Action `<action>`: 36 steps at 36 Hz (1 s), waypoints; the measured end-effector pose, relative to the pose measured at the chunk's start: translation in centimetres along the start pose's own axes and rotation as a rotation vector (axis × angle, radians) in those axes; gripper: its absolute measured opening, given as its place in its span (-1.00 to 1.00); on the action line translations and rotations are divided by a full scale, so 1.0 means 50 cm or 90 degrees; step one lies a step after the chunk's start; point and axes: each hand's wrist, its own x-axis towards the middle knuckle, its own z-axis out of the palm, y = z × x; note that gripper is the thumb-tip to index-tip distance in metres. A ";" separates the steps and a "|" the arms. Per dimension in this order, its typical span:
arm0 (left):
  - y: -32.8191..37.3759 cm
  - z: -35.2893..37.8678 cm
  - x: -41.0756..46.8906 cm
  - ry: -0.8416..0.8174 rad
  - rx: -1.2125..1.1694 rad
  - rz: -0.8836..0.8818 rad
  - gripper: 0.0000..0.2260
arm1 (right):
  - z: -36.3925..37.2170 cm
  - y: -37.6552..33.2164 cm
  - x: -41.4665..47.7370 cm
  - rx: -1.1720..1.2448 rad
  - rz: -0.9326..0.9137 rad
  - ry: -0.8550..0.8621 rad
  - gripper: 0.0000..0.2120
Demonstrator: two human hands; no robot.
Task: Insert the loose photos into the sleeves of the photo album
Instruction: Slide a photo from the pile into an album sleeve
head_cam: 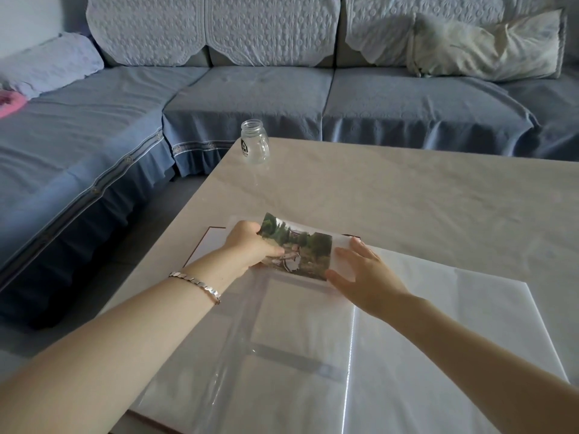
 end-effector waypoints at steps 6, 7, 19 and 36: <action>0.003 -0.015 0.007 -0.046 -0.101 -0.104 -0.66 | 0.001 0.009 0.003 0.032 -0.003 -0.009 -0.54; 0.001 -0.014 0.007 -0.050 -0.108 -0.099 -0.67 | 0.000 0.012 0.004 0.029 0.006 -0.014 -0.51; -0.005 0.007 0.011 -0.052 0.057 -0.022 -0.75 | -0.009 0.035 0.016 0.047 0.029 -0.001 -0.53; 0.002 0.005 0.003 0.017 -0.043 -0.022 -0.86 | -0.012 0.072 0.032 0.146 0.042 0.013 -0.64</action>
